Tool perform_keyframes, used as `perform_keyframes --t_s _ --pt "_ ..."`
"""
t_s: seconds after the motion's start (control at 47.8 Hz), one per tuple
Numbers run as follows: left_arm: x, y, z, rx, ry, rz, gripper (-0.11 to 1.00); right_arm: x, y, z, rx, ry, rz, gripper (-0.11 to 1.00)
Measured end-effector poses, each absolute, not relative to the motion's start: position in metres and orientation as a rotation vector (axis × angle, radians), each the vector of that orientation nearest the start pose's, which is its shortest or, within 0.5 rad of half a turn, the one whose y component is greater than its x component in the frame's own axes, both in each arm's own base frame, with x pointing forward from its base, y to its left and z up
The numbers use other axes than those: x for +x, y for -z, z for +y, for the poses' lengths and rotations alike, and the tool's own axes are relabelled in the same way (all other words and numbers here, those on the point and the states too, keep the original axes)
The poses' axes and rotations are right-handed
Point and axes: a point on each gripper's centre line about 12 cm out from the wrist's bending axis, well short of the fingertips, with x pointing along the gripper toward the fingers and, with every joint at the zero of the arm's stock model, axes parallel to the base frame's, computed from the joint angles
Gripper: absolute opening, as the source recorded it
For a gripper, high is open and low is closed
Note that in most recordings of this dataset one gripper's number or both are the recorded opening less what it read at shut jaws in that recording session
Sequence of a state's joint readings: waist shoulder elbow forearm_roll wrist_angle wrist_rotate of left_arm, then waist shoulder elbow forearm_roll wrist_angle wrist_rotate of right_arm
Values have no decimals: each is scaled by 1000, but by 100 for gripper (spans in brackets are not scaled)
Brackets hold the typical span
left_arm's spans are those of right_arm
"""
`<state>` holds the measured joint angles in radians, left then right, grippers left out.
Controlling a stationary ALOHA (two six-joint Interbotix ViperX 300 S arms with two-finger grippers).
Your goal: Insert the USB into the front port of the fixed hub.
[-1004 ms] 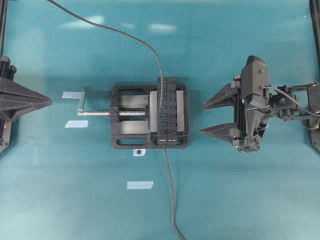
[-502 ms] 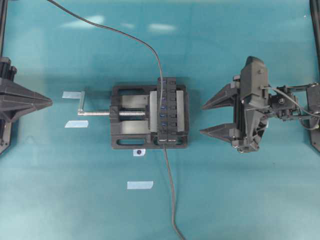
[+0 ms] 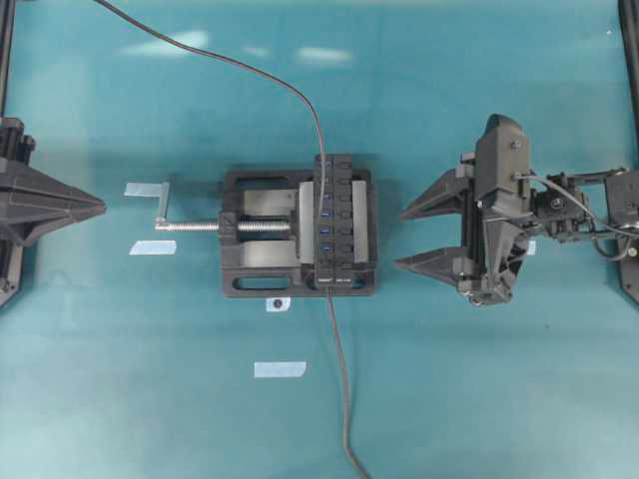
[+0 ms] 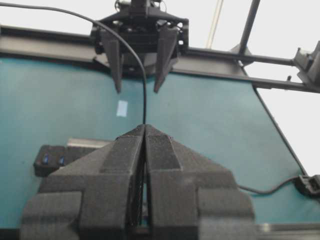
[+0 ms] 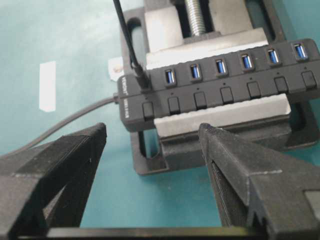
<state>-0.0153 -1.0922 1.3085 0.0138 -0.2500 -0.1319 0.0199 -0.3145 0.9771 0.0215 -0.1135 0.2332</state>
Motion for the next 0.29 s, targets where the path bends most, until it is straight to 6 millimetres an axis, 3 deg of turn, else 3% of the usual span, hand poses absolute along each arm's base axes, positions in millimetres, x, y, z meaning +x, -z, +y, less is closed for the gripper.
perform_keyframes --t_s 0.293 --pt "172 -258 -3 -119 19 -34 0 300 -183 4 243 58 552 79"
